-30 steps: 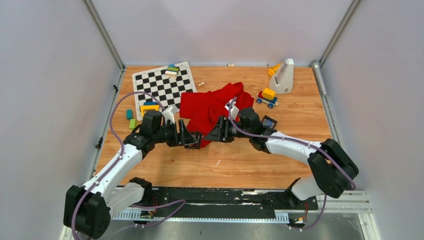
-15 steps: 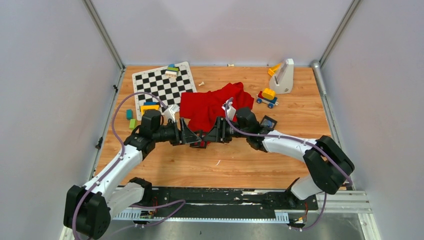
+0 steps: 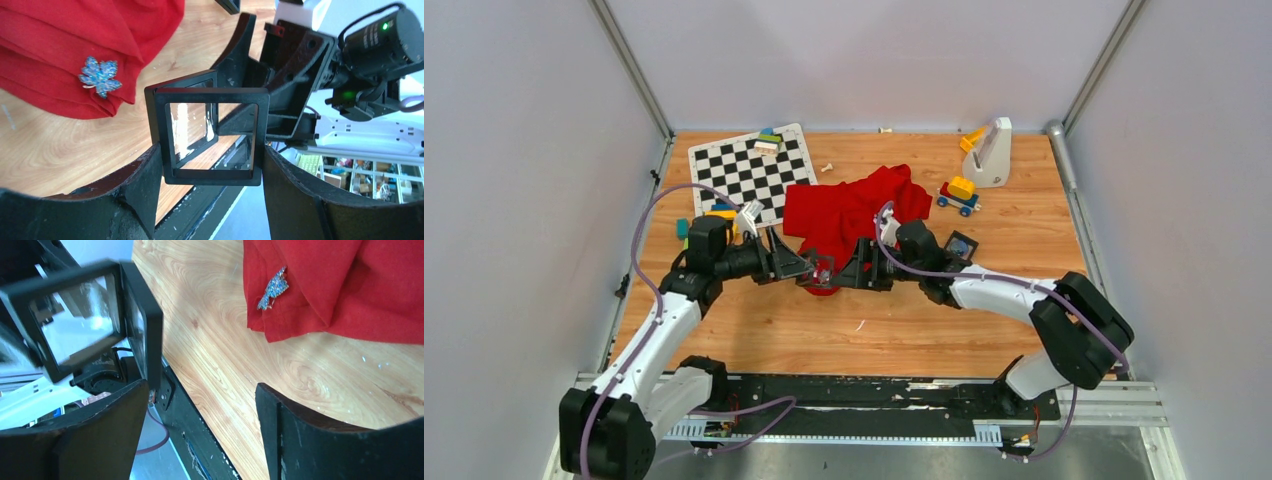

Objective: Remove the brooch from the garment

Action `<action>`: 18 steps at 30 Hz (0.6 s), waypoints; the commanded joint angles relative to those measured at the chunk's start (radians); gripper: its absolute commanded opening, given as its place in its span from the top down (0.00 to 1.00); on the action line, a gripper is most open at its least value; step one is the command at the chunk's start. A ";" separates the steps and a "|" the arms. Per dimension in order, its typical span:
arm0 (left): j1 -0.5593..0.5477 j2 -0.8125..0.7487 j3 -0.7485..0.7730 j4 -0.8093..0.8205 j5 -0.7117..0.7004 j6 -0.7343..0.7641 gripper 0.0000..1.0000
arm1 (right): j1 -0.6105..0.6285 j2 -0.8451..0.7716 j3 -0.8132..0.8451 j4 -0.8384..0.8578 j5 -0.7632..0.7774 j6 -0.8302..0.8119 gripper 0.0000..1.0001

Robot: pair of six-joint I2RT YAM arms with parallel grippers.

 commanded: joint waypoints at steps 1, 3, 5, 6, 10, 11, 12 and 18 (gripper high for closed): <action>0.055 -0.021 0.088 -0.098 -0.041 0.071 0.74 | 0.001 -0.057 -0.027 0.032 -0.025 -0.043 0.19; 0.073 -0.029 0.120 -0.176 -0.128 0.124 0.74 | -0.001 -0.078 -0.027 0.010 -0.010 -0.065 0.19; 0.086 -0.041 0.141 -0.220 -0.200 0.156 0.73 | -0.001 -0.091 -0.028 -0.008 0.006 -0.084 0.20; 0.092 -0.052 0.147 -0.229 -0.221 0.166 0.73 | 0.000 -0.093 -0.027 -0.017 0.016 -0.094 0.21; 0.103 -0.069 0.186 -0.274 -0.326 0.206 0.72 | 0.003 -0.048 0.054 -0.134 0.094 -0.133 0.31; 0.104 -0.065 0.207 -0.296 -0.352 0.216 0.72 | 0.003 -0.026 0.080 -0.166 0.099 -0.139 0.33; 0.106 -0.063 0.217 -0.308 -0.377 0.238 0.72 | 0.003 -0.001 0.102 -0.174 0.099 -0.141 0.36; 0.111 -0.058 0.277 -0.362 -0.436 0.293 0.72 | 0.003 0.149 0.197 -0.179 0.109 -0.066 0.52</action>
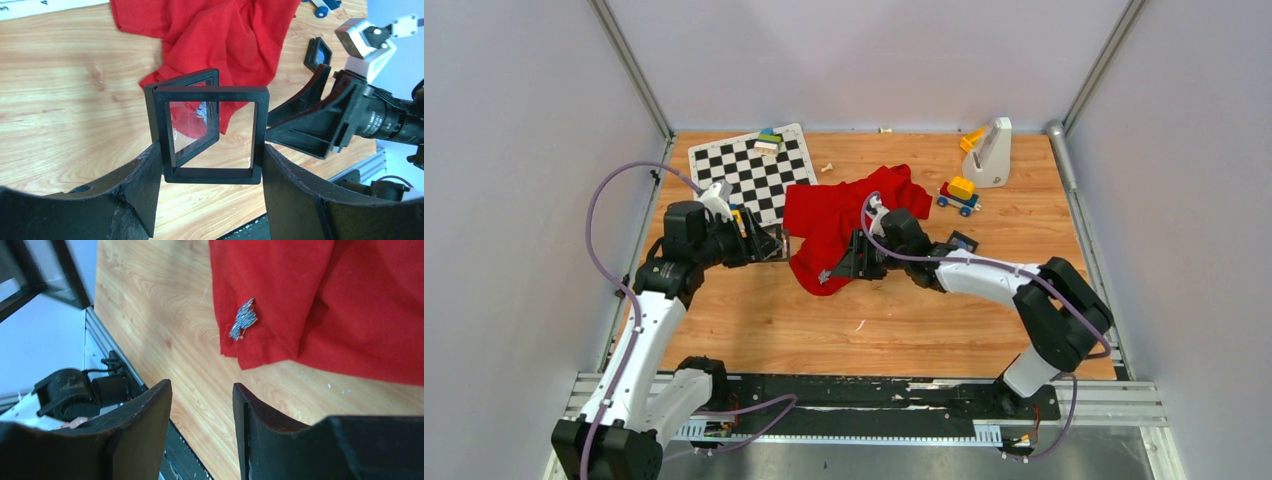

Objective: Remove the brooch from the garment

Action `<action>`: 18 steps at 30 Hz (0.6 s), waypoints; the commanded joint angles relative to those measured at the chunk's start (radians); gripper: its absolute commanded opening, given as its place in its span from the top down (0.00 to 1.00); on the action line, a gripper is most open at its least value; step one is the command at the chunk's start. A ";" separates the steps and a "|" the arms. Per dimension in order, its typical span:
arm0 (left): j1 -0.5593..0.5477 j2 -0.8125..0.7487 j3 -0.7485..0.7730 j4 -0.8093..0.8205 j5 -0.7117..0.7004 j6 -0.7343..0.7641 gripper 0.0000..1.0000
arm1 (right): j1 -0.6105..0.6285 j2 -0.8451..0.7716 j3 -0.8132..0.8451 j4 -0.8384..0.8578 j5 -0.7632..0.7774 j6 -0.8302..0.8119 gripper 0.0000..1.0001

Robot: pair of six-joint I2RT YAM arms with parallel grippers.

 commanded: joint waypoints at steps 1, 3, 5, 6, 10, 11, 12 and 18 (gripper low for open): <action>0.010 -0.007 0.060 -0.039 -0.066 0.072 0.72 | 0.003 0.102 0.087 -0.026 0.038 0.049 0.53; 0.011 -0.007 0.062 -0.035 -0.057 0.075 0.72 | 0.003 0.146 0.115 -0.025 0.043 0.087 0.56; 0.011 -0.007 0.061 -0.031 -0.045 0.075 0.72 | 0.003 0.182 0.136 -0.022 0.047 0.118 0.57; 0.010 -0.007 0.059 -0.029 -0.038 0.077 0.72 | 0.003 0.196 0.144 -0.017 0.049 0.131 0.57; 0.011 0.000 0.057 -0.027 -0.019 0.085 0.72 | 0.003 0.246 0.162 0.012 0.034 0.158 0.58; 0.011 0.001 0.057 -0.027 -0.016 0.085 0.72 | 0.003 0.256 0.168 0.015 0.030 0.161 0.59; 0.011 0.003 0.056 -0.026 -0.012 0.087 0.72 | 0.003 0.265 0.174 0.016 0.028 0.164 0.59; 0.012 0.006 0.048 -0.021 0.004 0.092 0.72 | 0.002 0.306 0.207 0.025 0.026 0.167 0.62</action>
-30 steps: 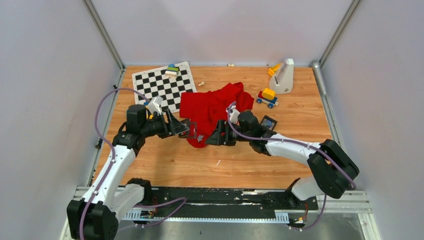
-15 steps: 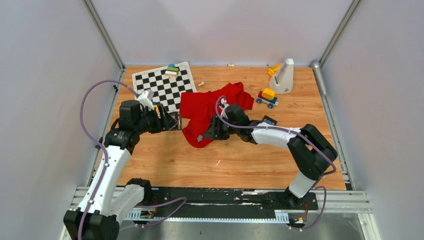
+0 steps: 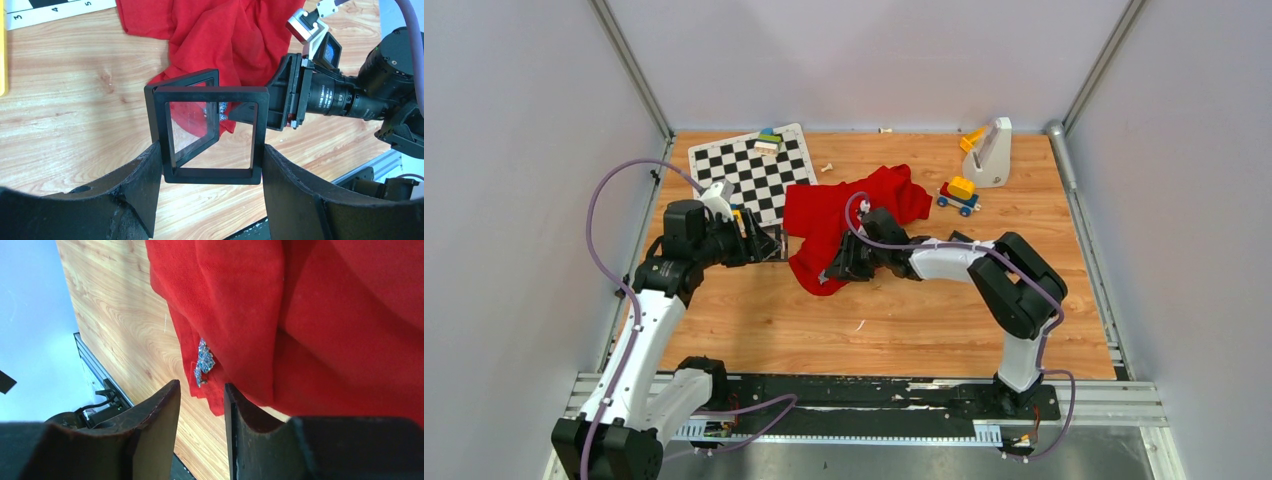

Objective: Remove the brooch from the garment

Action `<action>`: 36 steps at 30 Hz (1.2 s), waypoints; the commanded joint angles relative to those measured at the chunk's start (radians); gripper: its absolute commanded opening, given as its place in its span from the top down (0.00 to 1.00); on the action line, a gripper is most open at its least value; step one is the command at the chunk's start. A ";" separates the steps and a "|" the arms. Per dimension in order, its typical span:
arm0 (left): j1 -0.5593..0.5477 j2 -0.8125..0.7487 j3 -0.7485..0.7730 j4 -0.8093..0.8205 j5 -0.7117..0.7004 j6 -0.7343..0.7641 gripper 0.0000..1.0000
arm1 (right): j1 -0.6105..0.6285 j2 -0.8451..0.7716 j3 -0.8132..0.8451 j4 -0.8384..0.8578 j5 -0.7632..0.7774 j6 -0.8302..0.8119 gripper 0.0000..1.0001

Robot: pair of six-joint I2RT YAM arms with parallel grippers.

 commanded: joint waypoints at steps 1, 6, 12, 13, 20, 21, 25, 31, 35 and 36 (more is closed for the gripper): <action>0.008 -0.001 0.020 0.011 0.028 0.031 0.72 | 0.003 0.026 0.058 0.047 -0.001 0.022 0.63; 0.007 0.000 0.016 0.011 0.034 0.036 0.72 | 0.002 0.058 0.083 0.046 -0.006 0.022 0.67; 0.008 0.001 0.010 0.013 0.044 0.037 0.72 | 0.001 0.086 0.108 0.043 -0.009 0.023 0.73; 0.008 0.000 0.010 0.012 0.045 0.037 0.72 | 0.001 0.089 0.111 0.042 -0.009 0.022 0.74; 0.008 -0.003 0.004 0.013 0.050 0.036 0.72 | 0.000 0.097 0.123 0.039 -0.005 0.026 0.89; 0.007 -0.003 0.003 0.014 0.051 0.035 0.72 | -0.001 0.096 0.123 0.039 -0.006 0.024 0.91; 0.009 -0.003 0.002 0.014 0.058 0.032 0.72 | 0.000 0.100 0.135 0.031 -0.013 0.007 1.00; 0.008 -0.003 -0.004 0.019 0.066 0.024 0.72 | -0.001 0.091 0.137 0.022 -0.028 -0.006 1.00; 0.008 -0.001 -0.016 0.033 0.079 0.011 0.73 | 0.000 0.060 0.122 0.022 -0.029 -0.014 1.00; 0.009 -0.001 -0.016 0.033 0.078 0.009 0.73 | 0.000 0.056 0.118 0.022 -0.029 -0.015 0.99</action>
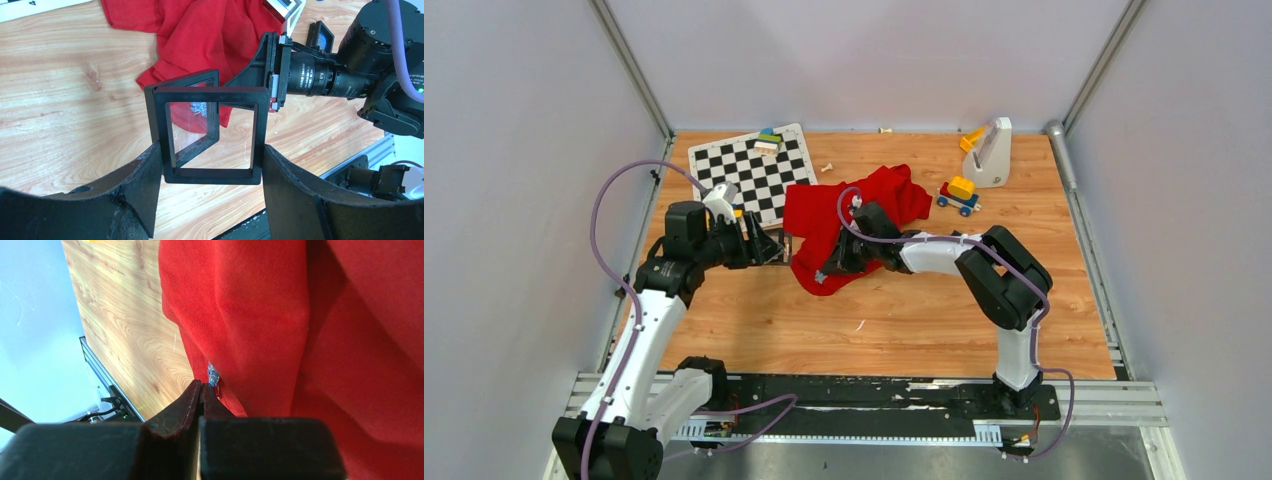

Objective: Remove the brooch from the garment

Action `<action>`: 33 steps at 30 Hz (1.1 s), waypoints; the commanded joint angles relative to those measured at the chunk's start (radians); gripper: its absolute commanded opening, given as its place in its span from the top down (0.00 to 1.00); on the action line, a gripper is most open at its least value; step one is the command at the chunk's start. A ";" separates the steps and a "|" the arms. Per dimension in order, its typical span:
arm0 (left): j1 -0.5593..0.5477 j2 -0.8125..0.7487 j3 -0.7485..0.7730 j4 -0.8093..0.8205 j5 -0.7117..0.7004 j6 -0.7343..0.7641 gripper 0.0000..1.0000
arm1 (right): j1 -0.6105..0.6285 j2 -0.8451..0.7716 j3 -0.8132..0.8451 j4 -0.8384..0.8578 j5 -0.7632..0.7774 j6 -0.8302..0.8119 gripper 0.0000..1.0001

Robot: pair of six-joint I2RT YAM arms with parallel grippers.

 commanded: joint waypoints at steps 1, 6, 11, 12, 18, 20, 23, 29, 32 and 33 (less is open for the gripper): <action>0.008 -0.004 -0.009 0.029 0.025 -0.004 0.73 | -0.001 -0.040 0.010 0.022 -0.012 -0.021 0.94; 0.007 -0.011 -0.007 0.019 0.014 0.004 0.73 | 0.000 -0.027 0.006 0.026 -0.013 -0.017 0.78; 0.007 -0.008 -0.011 0.021 0.021 0.009 0.73 | 0.000 0.004 0.017 0.029 -0.025 -0.006 0.72; 0.007 -0.006 -0.011 0.021 0.023 0.010 0.73 | 0.000 0.007 0.019 0.031 -0.028 -0.005 0.71; 0.008 -0.004 -0.009 0.022 0.027 0.012 0.73 | 0.000 0.030 0.029 0.037 -0.039 -0.004 0.67; 0.008 -0.003 -0.011 0.025 0.029 0.010 0.73 | 0.000 0.037 0.034 0.037 -0.044 -0.004 0.67; 0.007 -0.002 -0.012 0.026 0.029 0.010 0.73 | 0.000 0.051 0.043 0.037 -0.049 0.002 0.67; 0.008 -0.002 -0.012 0.024 0.032 0.012 0.73 | 0.000 0.070 0.049 0.031 -0.039 0.010 0.64; 0.007 -0.001 -0.012 0.023 0.032 0.015 0.73 | 0.000 0.053 0.038 0.016 -0.001 0.001 0.58; 0.007 -0.001 -0.012 0.023 0.033 0.015 0.73 | 0.000 0.048 0.036 0.013 0.008 -0.004 0.58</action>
